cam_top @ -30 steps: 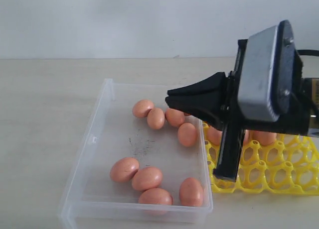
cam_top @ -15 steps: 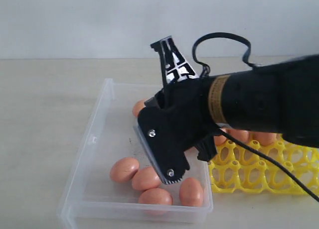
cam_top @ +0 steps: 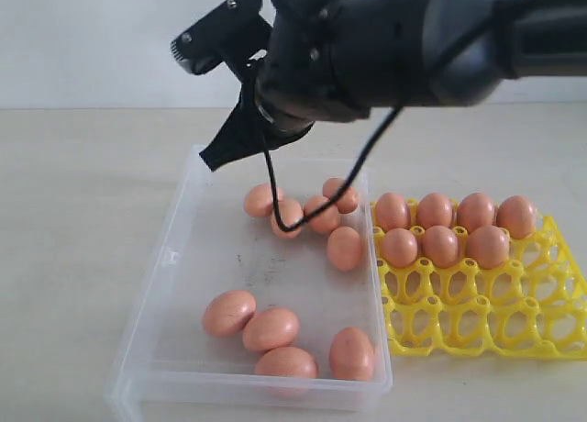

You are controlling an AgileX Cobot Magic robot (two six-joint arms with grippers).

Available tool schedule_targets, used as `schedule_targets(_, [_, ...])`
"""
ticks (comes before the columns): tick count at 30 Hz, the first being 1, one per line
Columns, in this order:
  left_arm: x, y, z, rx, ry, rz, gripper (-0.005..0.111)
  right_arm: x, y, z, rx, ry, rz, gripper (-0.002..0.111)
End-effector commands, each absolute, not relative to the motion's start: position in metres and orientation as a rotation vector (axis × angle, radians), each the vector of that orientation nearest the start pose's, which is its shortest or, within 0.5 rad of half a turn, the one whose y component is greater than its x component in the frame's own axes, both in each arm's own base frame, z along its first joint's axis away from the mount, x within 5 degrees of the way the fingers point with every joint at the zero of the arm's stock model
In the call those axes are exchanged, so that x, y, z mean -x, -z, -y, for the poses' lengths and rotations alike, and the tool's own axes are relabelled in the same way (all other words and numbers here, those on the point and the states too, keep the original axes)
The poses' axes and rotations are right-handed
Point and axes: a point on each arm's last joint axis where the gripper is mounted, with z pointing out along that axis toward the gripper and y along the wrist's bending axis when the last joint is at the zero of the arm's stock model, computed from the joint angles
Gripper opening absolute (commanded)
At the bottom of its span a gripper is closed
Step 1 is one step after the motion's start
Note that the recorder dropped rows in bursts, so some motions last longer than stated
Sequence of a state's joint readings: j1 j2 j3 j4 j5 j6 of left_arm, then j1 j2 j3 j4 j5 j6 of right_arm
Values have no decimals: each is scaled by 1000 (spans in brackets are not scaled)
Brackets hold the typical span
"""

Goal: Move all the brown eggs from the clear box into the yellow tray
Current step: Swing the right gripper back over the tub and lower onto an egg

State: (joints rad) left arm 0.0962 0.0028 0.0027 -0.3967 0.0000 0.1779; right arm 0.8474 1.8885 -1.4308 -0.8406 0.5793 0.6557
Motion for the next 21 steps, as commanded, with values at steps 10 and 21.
schedule_targets(10, [-56, -213, -5, 226, 100, -1467, 4, -370, -194, -264, 401, -273, -2906, 50])
schedule_targets(21, [-56, -213, -5, 226, 100, -1467, 4, -376, -178, -278, 410, -367, -2846, 50])
